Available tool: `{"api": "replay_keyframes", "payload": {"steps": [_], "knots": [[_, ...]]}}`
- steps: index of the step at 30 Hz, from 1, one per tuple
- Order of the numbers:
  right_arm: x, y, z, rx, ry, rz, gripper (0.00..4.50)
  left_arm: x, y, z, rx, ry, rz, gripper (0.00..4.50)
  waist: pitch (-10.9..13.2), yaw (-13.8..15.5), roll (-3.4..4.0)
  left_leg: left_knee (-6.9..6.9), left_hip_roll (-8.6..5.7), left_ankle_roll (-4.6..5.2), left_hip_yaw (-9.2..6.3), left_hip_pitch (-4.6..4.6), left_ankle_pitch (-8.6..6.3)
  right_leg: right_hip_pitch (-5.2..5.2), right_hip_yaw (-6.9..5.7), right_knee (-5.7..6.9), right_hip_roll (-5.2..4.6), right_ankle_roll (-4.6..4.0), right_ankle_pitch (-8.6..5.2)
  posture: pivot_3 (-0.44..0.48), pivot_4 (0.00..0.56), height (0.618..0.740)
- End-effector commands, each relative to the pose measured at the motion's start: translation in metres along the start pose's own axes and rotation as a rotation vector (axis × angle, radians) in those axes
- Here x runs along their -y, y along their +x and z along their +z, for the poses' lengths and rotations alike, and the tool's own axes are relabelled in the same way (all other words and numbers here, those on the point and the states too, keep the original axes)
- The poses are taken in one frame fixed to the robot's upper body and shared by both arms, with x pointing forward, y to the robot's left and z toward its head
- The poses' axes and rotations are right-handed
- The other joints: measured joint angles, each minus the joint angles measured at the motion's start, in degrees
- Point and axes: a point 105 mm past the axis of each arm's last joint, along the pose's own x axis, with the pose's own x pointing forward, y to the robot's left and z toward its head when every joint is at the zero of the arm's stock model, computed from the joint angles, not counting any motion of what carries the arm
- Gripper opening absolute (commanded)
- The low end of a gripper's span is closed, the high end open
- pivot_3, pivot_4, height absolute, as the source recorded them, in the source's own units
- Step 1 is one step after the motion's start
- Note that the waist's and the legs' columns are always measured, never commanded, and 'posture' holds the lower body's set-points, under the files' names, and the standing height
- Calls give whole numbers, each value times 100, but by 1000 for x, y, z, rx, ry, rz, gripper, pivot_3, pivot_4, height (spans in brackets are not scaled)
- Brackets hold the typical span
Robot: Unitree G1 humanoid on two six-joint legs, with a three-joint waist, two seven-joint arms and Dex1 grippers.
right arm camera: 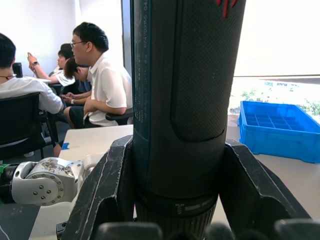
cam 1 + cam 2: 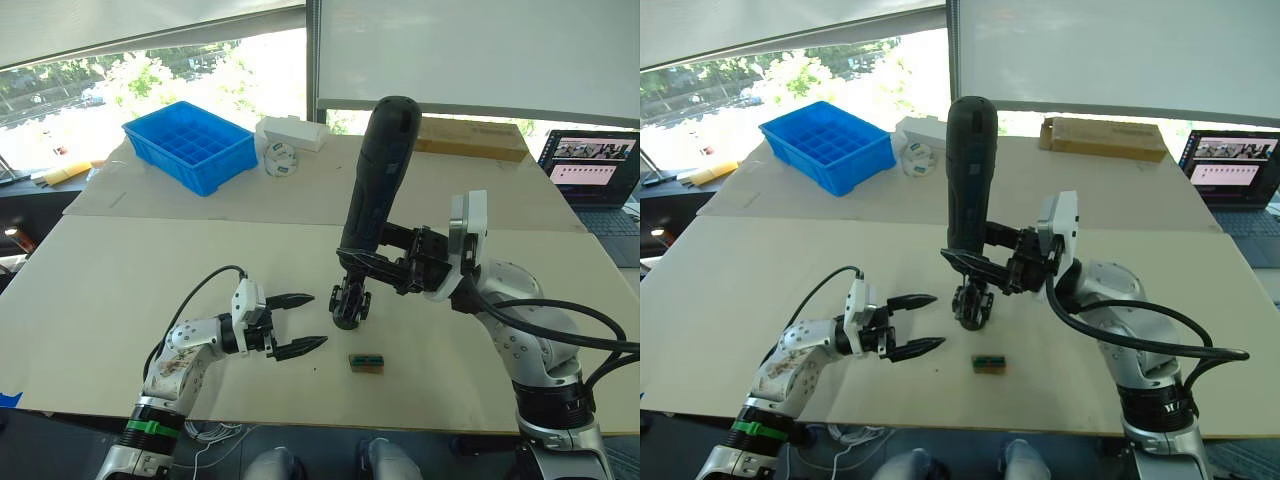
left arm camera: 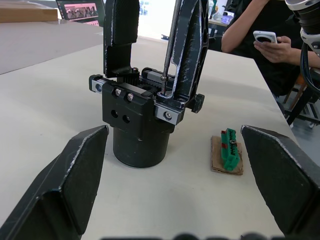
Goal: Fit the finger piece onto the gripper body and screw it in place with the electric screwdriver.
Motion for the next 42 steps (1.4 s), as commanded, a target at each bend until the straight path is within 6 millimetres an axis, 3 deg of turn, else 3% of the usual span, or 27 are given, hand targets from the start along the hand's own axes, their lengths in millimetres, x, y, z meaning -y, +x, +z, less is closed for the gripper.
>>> {"api": "replay_keyframes", "payload": {"steps": [1,23,36,42], "knots": [[-1,1,15,54,-62,10,1914,2,-1,9,28,43,-4,4500,0,-2,0,0,0,0,0,0,0,0,0,0,0,0,0,0,150,740],[-2,4,13,51,-68,23,1914,1,4,9,30,46,-3,4500,0,-4,1,0,0,0,0,0,0,-1,0,0,0,0,0,0,150,740],[-2,9,15,60,-70,40,1914,-18,36,-13,-86,73,77,4500,0,-1,0,0,-1,0,2,-1,0,0,-1,1,3,0,0,0,150,740],[-2,9,16,62,-73,42,1914,-11,49,-17,-91,50,21,4500,0,-5,0,-1,-1,0,2,-1,0,0,-1,1,2,0,0,0,150,740]]}}
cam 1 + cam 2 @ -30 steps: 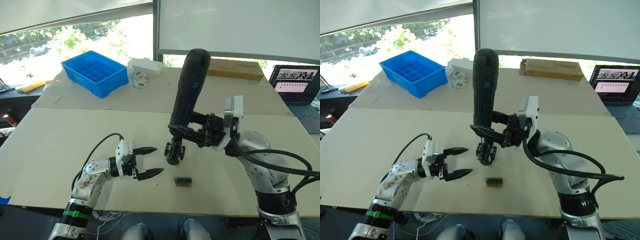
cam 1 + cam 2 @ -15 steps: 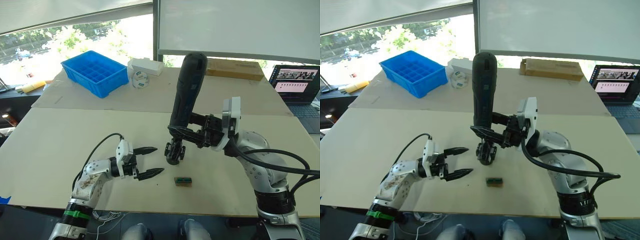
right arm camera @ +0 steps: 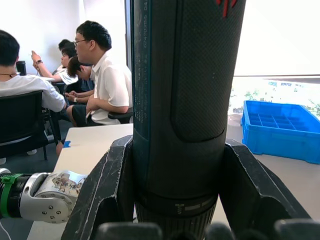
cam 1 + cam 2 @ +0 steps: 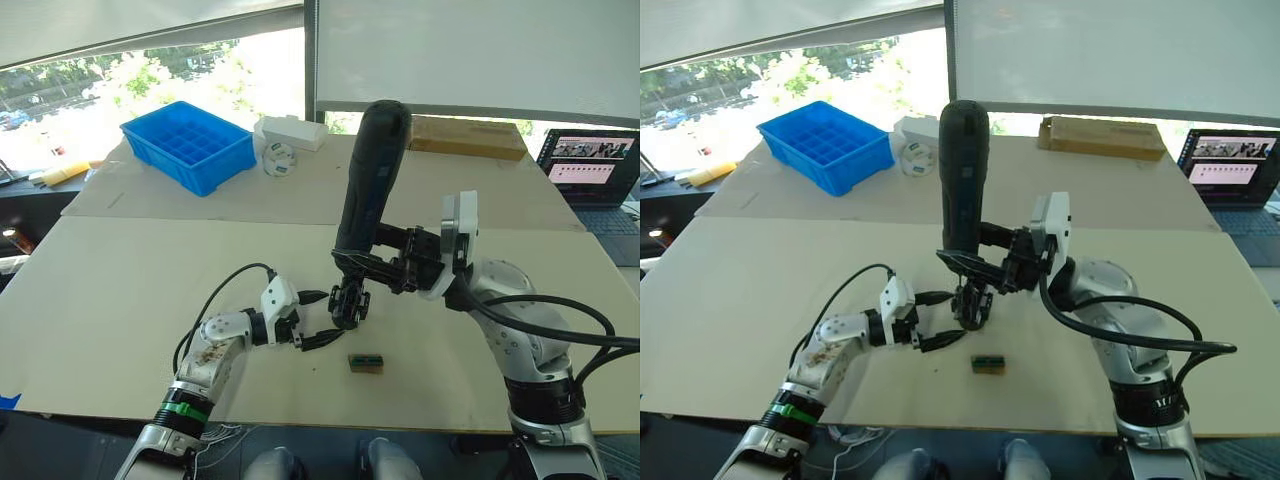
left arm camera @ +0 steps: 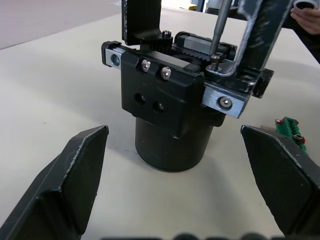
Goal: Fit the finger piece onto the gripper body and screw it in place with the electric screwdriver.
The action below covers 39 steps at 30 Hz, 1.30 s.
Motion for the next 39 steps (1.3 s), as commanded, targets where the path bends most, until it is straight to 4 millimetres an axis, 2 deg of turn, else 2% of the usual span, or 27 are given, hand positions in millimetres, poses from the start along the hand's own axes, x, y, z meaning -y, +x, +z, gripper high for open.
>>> {"api": "replay_keyframes", "payload": {"steps": [1,9,20,39], "knots": [[-5,4,20,63,-68,30,1914,3,11,9,23,23,-35,4500,0,10,0,0,0,0,0,0,0,0,0,0,0,0,0,0,150,740],[-5,5,21,64,-72,29,1914,2,26,13,40,9,-49,4500,0,13,0,0,0,0,0,0,0,0,0,0,-1,0,0,0,150,740],[-2,2,27,91,-82,22,1914,-4,20,6,15,-6,-26,4500,0,10,0,1,0,1,-1,0,0,0,1,0,-2,0,0,0,150,740],[1,-8,28,66,-92,17,1914,-7,33,-4,-7,-9,-14,4500,0,30,0,1,0,1,-1,1,0,1,0,1,-4,0,2,0,150,740]]}}
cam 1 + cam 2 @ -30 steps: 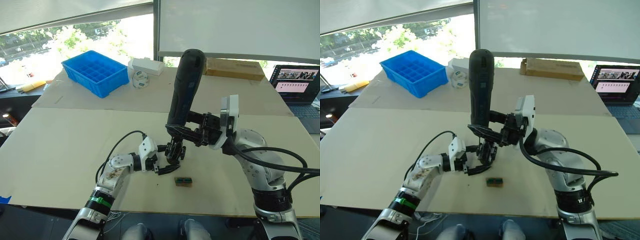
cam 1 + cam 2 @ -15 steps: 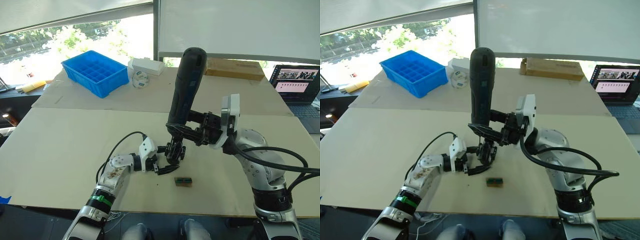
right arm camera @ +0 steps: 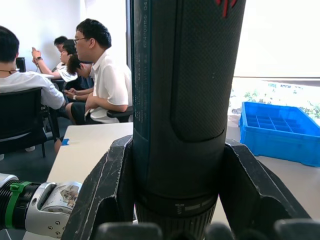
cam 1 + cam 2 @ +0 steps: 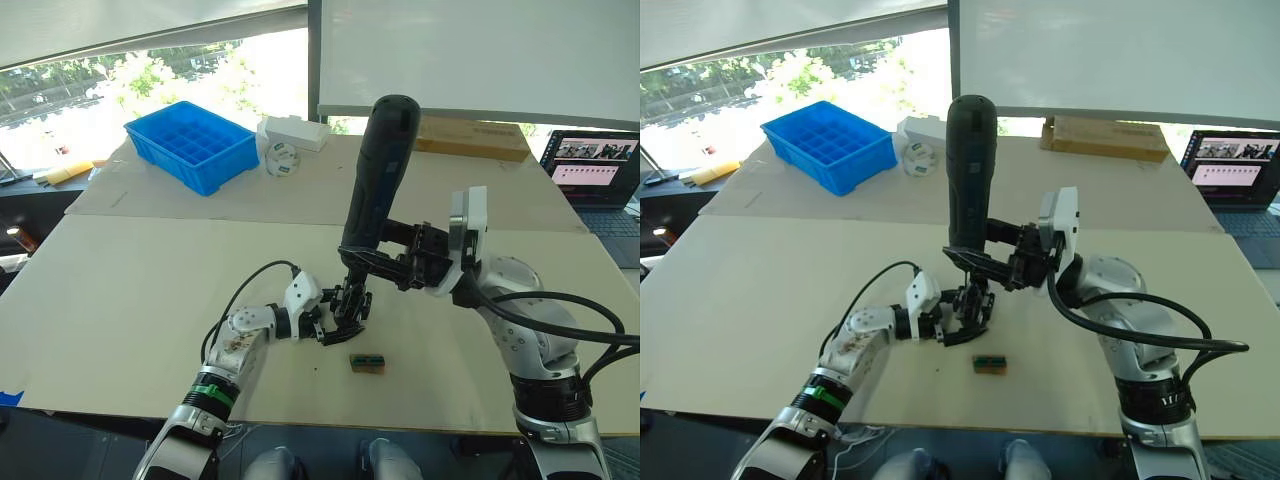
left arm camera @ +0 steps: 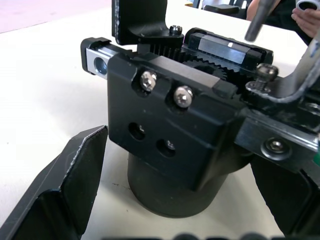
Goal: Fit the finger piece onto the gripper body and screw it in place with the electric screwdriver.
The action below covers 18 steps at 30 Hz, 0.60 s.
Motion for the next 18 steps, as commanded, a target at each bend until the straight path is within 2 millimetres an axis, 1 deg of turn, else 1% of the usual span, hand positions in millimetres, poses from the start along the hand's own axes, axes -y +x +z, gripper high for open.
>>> {"api": "replay_keyframes", "payload": {"steps": [1,4,6,7,8,18], "knots": [[-2,-2,24,75,-72,14,1914,0,2,-1,-8,15,-9,4500,0,0,0,0,0,0,0,0,0,0,0,0,0,0,0,0,150,740],[-2,-2,24,73,-76,12,1914,1,2,-5,-19,10,-17,3721,0,1,0,0,0,0,0,1,0,0,0,1,-2,0,0,0,150,740],[-1,-2,25,72,-78,12,1914,2,2,-7,-24,13,-26,2751,0,2,0,0,0,0,0,2,0,0,1,1,-3,-1,1,0,150,740],[-1,-1,25,72,-80,13,1914,3,2,-7,-23,14,-28,2385,0,3,0,0,0,0,0,1,0,0,0,1,-3,-1,1,0,150,740],[0,-1,25,71,-81,14,1914,3,2,-8,-23,14,-29,2438,0,4,0,0,0,0,0,1,0,0,0,1,-3,-1,1,0,150,740],[2,3,23,60,-80,35,1914,7,1,-11,-22,6,-35,2438,0,7,0,0,0,1,-1,2,0,0,0,1,-5,-1,1,0,150,740]]}}
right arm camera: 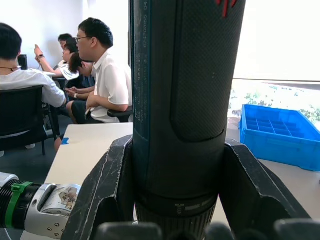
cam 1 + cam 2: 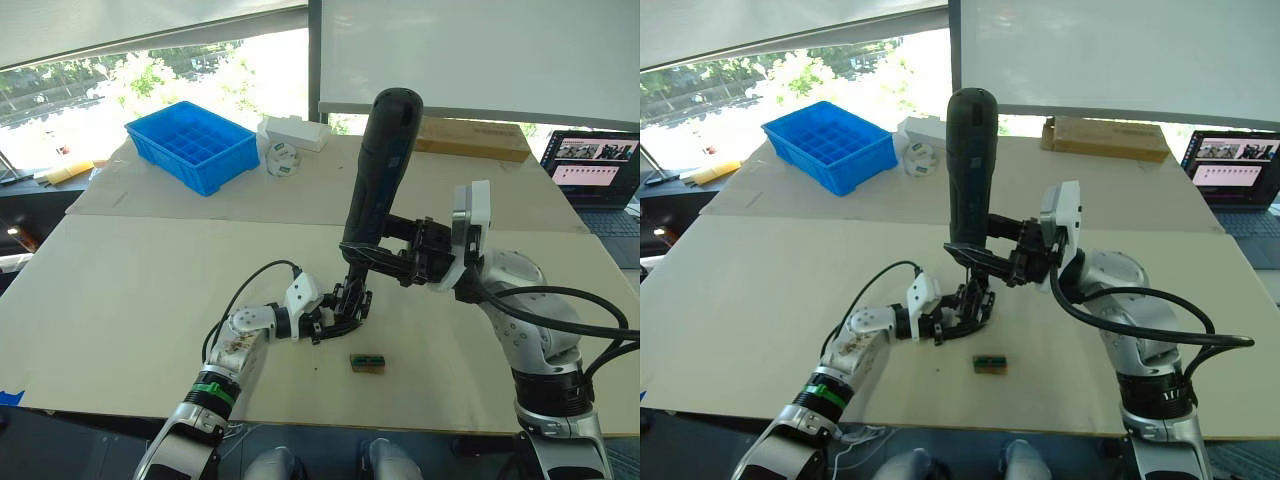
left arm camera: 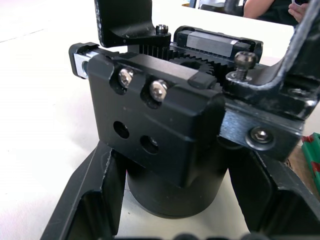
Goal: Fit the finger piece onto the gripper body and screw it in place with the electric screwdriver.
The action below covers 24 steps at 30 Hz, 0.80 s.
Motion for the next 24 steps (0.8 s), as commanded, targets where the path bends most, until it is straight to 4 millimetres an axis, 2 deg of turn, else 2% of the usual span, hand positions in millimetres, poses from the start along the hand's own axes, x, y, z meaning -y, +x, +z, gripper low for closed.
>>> {"api": "replay_keyframes", "payload": {"steps": [1,24], "knots": [[-2,3,20,61,-67,28,1914,7,1,-10,-22,-22,-17,2438,0,-1,0,0,0,0,0,0,0,0,0,0,0,0,0,0,150,740],[-11,4,8,40,-21,46,1914,12,-1,-13,-27,-26,-26,2438,0,-17,0,-1,2,0,-1,3,0,0,0,1,-1,-1,0,0,150,740]]}}
